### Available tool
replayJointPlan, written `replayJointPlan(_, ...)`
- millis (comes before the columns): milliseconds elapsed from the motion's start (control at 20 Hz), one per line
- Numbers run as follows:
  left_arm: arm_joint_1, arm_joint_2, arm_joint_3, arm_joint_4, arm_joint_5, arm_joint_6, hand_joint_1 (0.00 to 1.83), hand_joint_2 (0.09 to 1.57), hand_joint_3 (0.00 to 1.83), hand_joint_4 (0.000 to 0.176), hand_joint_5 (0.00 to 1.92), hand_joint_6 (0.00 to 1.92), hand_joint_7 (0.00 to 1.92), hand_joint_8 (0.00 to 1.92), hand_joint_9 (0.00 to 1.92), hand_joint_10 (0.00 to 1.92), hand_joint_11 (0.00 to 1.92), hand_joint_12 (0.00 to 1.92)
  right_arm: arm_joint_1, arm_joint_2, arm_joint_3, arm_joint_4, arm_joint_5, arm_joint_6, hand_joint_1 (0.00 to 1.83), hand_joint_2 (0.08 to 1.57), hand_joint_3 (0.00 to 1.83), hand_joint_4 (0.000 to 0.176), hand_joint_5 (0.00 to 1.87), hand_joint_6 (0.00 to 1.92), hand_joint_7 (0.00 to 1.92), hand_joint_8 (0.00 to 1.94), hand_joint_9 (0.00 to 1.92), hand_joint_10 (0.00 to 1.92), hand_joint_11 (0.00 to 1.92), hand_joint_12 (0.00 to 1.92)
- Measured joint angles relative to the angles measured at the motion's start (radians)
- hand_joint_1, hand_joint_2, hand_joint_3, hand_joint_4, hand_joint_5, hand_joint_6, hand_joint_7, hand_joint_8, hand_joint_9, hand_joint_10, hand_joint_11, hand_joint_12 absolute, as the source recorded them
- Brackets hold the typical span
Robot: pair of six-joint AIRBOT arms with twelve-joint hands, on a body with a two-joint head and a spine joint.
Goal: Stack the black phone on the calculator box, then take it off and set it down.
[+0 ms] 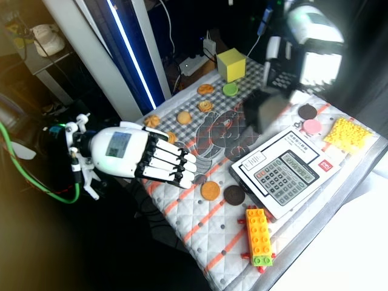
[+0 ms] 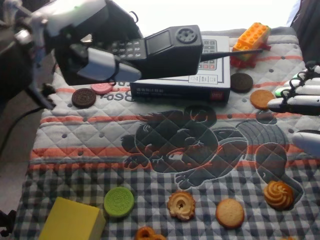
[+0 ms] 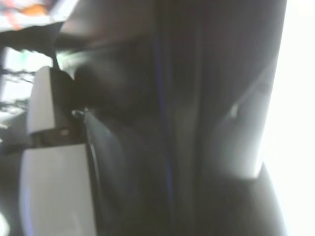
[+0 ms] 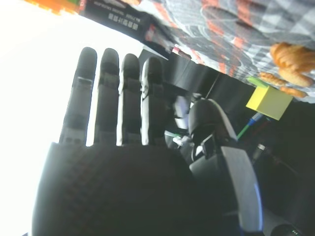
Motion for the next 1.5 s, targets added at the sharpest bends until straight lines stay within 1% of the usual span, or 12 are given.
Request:
replayJointPlan(100,-0.025,-0.051,0.056,0.002,0.051,-0.007,1.28,1.06,0.00,0.000,1.12,0.58,1.14,0.92,1.19,0.88,1.04,1.36,0.007,-0.007,0.003,-0.001,0.000,0.000,0.04,1.48,0.00,0.000,0.49,0.00,0.44,0.00,0.42,0.00,0.17,0.57)
replayJointPlan(200,-0.053,-0.139,0.135,-0.003,0.082,-0.013,1.39,1.08,0.00,0.000,0.97,0.88,1.06,0.70,1.09,1.06,1.04,0.82,0.014,-0.018,0.008,-0.016,-0.003,0.000,0.00,1.47,0.00,0.000,0.50,0.00,0.44,0.00,0.43,0.01,0.22,0.60)
replayJointPlan(250,-0.056,-0.150,0.147,-0.004,0.085,-0.013,1.39,1.08,0.00,0.000,0.97,0.88,1.06,0.70,1.09,1.06,1.04,0.82,0.014,-0.019,0.009,-0.016,-0.003,0.000,0.00,1.47,0.00,0.000,0.50,0.00,0.44,0.00,0.43,0.01,0.22,0.60)
replayJointPlan(300,-0.060,-0.183,0.177,-0.011,0.095,-0.014,1.29,1.10,0.00,0.000,0.99,0.91,1.02,0.94,1.13,1.41,1.12,1.50,0.015,-0.020,0.010,-0.015,0.000,0.000,0.00,1.47,0.00,0.000,0.50,0.00,0.46,0.01,0.46,0.01,0.25,0.62)
replayJointPlan(450,-0.069,-0.240,0.233,-0.018,0.134,-0.014,1.27,1.09,0.00,0.000,1.07,0.64,1.06,1.06,1.20,0.70,0.95,1.24,0.022,-0.031,0.019,-0.021,-0.003,0.000,0.07,1.47,0.00,0.000,0.50,0.00,0.45,0.00,0.46,0.00,0.25,0.60)
replayJointPlan(650,-0.078,-0.266,0.270,-0.018,0.159,-0.013,1.26,1.10,0.00,0.000,1.03,0.73,1.02,1.10,1.22,0.72,1.03,1.29,0.031,-0.032,0.019,-0.029,0.000,0.001,0.07,1.46,0.00,0.000,0.50,0.00,0.45,0.00,0.47,0.01,0.27,0.60)
replayJointPlan(750,-0.077,-0.272,0.271,-0.020,0.163,-0.013,1.35,1.16,0.01,0.000,0.82,0.97,0.85,1.21,0.91,1.35,0.55,1.32,0.031,-0.032,0.019,-0.034,-0.001,0.002,0.11,1.46,0.00,0.000,0.51,0.00,0.45,0.00,0.47,0.00,0.26,0.61)
replayJointPlan(800,-0.077,-0.276,0.271,-0.018,0.165,-0.013,1.21,1.09,0.00,0.008,0.67,0.37,0.67,0.49,0.57,0.59,0.21,1.11,0.031,-0.032,0.019,-0.033,0.000,0.004,0.13,1.46,0.00,0.000,0.51,0.00,0.46,0.00,0.47,0.00,0.27,0.61)
replayJointPlan(900,-0.076,-0.283,0.270,-0.021,0.162,-0.021,1.08,1.03,0.00,0.097,0.53,0.03,0.55,0.03,0.45,0.09,0.02,1.12,0.032,-0.037,0.019,-0.033,0.000,0.004,0.11,1.45,0.00,0.000,0.51,0.00,0.46,0.00,0.48,0.00,0.27,0.61)
replayJointPlan(1000,-0.073,-0.279,0.262,-0.026,0.134,-0.022,0.98,1.00,0.00,0.147,0.37,0.00,0.43,0.00,0.44,0.03,0.00,1.15,0.034,-0.041,0.019,-0.035,-0.002,0.005,0.14,1.45,0.00,0.000,0.51,0.00,0.45,0.00,0.46,0.00,0.25,0.61)
replayJointPlan(1300,-0.040,-0.191,0.122,0.003,0.036,-0.024,0.84,0.88,0.00,0.176,0.17,0.00,0.17,0.00,0.24,0.00,0.00,0.71,0.051,-0.047,0.019,-0.032,0.047,0.041,0.24,1.41,0.00,0.026,0.51,0.00,0.50,0.00,0.54,0.00,0.38,0.54)
replayJointPlan(1500,0.034,-0.051,-0.038,0.025,-0.108,-0.025,0.77,0.90,0.00,0.176,0.10,0.00,0.12,0.01,0.15,0.01,0.00,0.47,0.056,-0.053,0.019,-0.013,0.156,0.076,0.24,1.42,0.00,0.000,0.56,0.00,0.55,0.00,0.49,0.00,0.38,0.26)
